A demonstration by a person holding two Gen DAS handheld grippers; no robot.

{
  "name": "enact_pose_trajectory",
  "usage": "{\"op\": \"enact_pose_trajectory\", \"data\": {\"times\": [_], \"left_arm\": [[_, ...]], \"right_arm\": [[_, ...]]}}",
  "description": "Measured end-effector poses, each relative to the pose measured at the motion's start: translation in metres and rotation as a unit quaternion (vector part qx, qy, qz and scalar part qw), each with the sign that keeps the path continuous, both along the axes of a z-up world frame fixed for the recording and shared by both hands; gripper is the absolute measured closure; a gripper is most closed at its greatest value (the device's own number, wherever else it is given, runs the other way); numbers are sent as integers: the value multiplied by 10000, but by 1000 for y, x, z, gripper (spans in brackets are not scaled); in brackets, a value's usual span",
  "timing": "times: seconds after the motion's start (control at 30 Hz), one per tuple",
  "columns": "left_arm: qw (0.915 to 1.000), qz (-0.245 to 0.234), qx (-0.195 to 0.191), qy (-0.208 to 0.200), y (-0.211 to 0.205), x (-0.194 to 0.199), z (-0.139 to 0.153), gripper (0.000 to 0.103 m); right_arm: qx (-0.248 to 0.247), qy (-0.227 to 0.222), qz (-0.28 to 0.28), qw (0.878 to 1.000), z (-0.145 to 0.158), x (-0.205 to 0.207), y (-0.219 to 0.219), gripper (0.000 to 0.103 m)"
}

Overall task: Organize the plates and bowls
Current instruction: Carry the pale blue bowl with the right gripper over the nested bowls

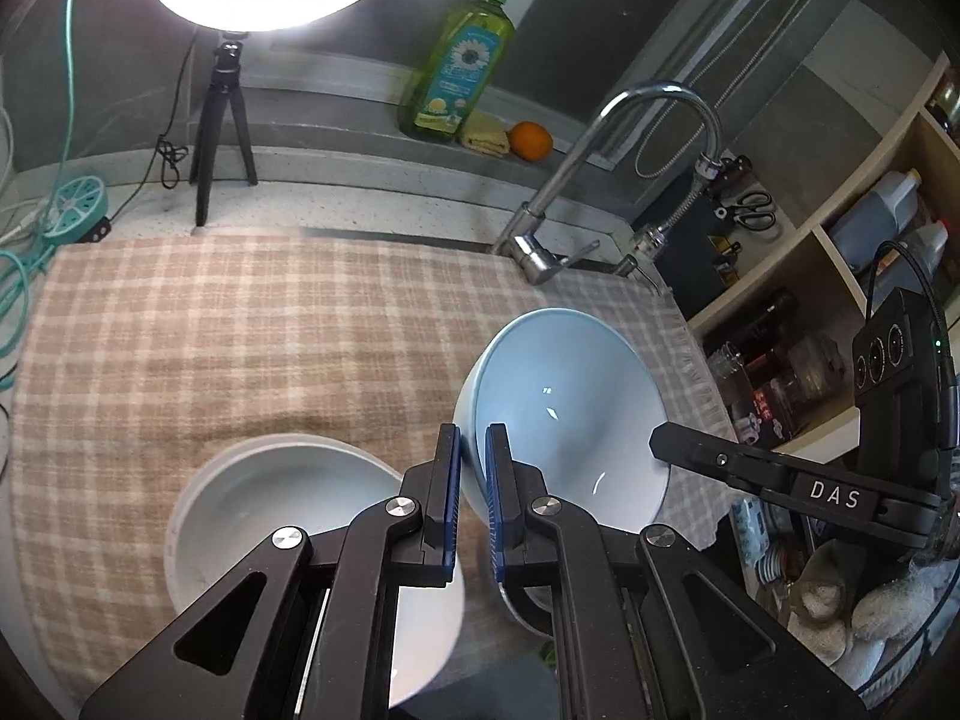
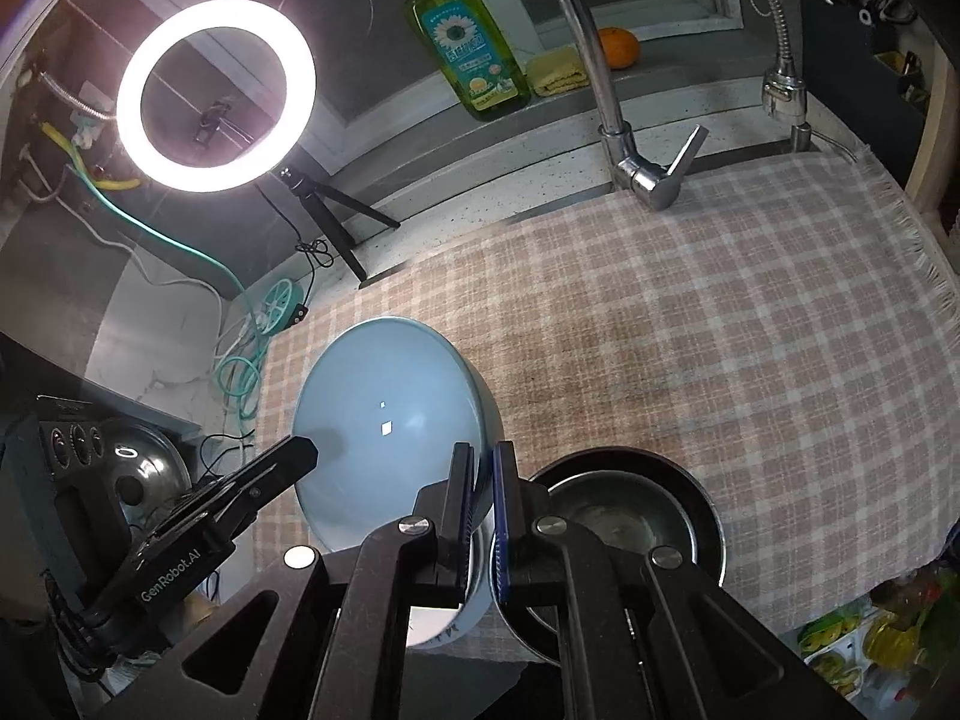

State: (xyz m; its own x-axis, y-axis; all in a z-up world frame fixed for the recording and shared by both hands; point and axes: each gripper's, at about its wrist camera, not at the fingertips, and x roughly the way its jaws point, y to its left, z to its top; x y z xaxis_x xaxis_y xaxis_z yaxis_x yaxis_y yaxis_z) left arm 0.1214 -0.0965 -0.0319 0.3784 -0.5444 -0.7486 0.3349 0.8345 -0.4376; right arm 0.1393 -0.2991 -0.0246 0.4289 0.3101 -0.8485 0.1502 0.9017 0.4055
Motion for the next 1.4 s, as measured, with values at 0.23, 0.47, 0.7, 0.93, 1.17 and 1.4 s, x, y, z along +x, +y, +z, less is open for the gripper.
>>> {"op": "enact_pose_trajectory", "data": {"times": [0.23,0.47,0.7,0.93,1.17,1.4], "left_arm": [[9998,-158,37,112,-26,-18,-11,97],[9993,-276,98,241,-48,-31,-23,96],[9986,-324,152,385,-61,-39,-38,97],[9979,-333,222,511,-64,-44,-50,97],[9973,-350,286,575,-66,-48,-58,97],[9966,-390,329,647,-66,-48,-64,97]], "right_arm": [[-40,77,-83,9999,-11,-23,-26,97],[-87,245,-151,9995,-30,-41,-47,97],[-109,406,-183,9989,-46,-52,-60,97],[-109,553,-164,9983,-62,-58,-61,97],[-132,653,-144,9977,-71,-60,-60,97],[-151,722,-137,9972,-78,-59,-60,97]]}}
